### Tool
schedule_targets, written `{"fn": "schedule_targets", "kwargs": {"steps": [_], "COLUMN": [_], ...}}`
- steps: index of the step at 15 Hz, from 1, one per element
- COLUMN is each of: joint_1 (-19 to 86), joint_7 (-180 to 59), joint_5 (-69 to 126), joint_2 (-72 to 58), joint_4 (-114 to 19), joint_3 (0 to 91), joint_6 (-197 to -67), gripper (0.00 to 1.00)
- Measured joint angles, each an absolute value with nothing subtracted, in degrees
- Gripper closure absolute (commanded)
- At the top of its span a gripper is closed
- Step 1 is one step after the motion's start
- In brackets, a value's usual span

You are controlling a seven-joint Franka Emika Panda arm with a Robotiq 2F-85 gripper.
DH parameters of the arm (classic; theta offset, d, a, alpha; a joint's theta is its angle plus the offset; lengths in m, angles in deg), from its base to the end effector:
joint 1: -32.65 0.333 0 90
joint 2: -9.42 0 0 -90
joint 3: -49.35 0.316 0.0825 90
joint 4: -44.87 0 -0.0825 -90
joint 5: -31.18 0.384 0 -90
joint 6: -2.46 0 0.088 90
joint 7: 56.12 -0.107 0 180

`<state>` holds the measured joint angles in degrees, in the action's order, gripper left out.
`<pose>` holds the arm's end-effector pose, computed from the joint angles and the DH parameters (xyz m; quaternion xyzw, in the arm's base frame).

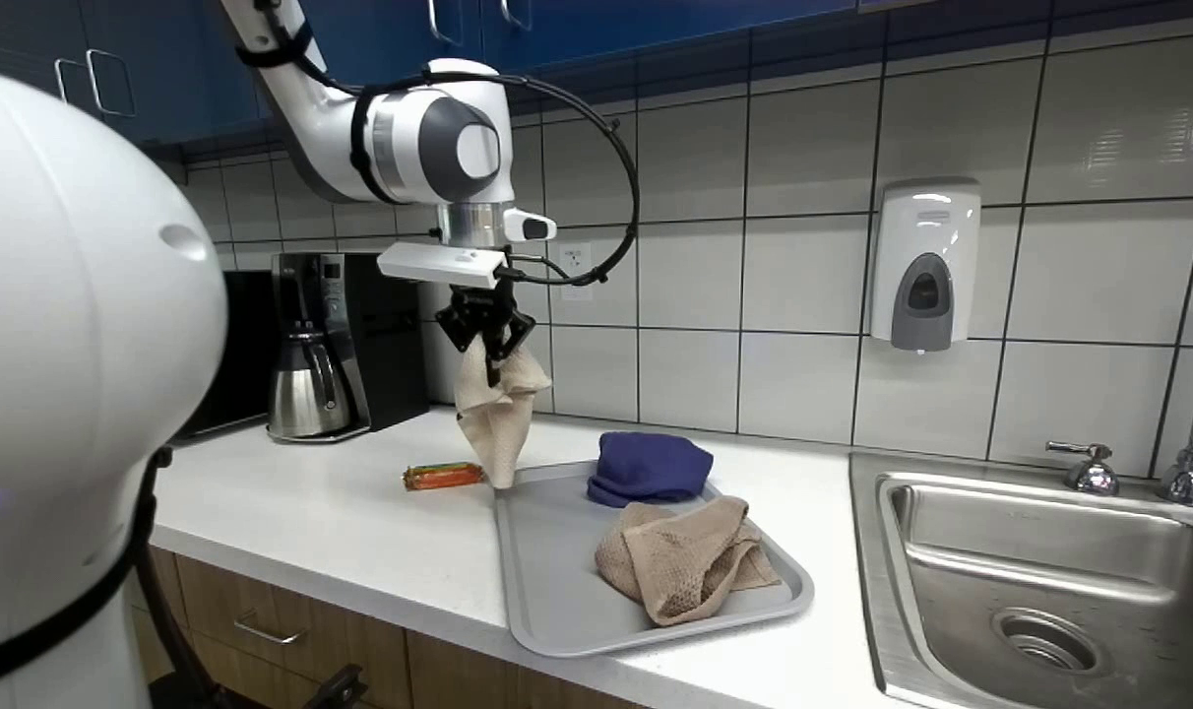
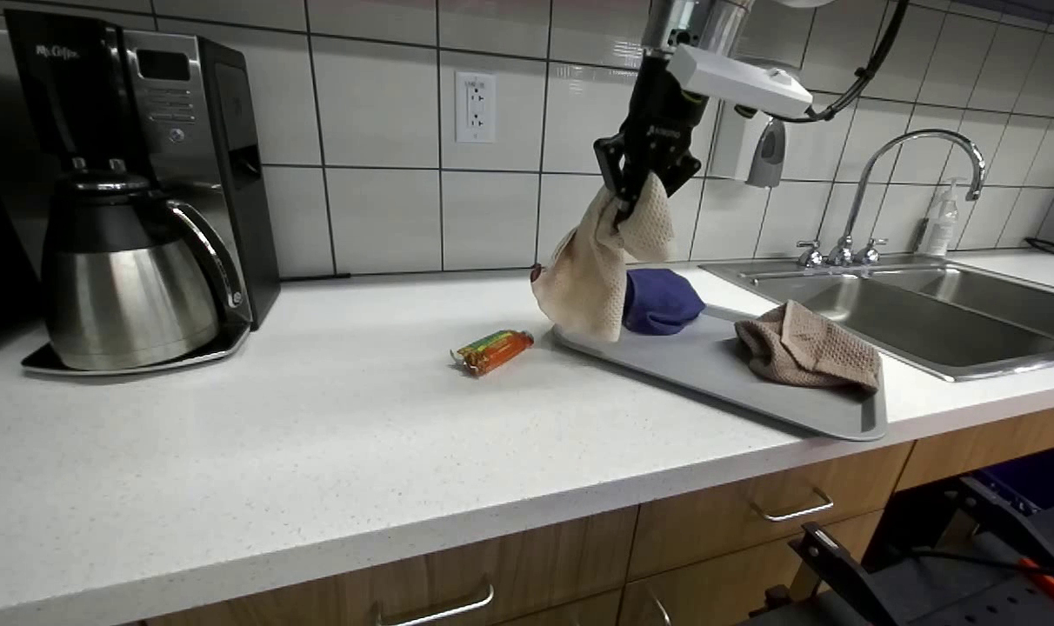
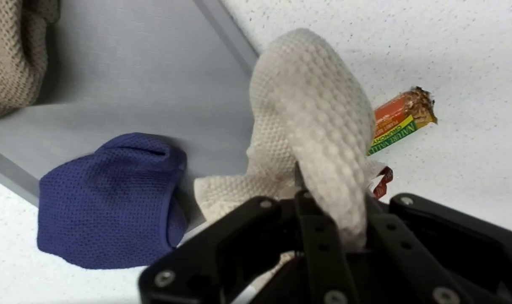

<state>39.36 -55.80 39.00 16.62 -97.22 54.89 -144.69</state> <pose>0.4707 0.0999 0.3581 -0.9920 -0.0562 -0.1022 0.0477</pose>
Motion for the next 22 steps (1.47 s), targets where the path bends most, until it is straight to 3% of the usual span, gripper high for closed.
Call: {"fn": "schedule_targets", "kwargs": {"steps": [8,22], "joint_1": [42.91,47.84], "joint_7": [-56.49,-55.16], "joint_5": [38.99,39.00], "joint_2": [22.78,21.67], "joint_4": [-99.14,-100.05], "joint_3": [57.15,58.34], "joint_6": [-141.70,-140.87], "gripper": [0.98,0.98]}}
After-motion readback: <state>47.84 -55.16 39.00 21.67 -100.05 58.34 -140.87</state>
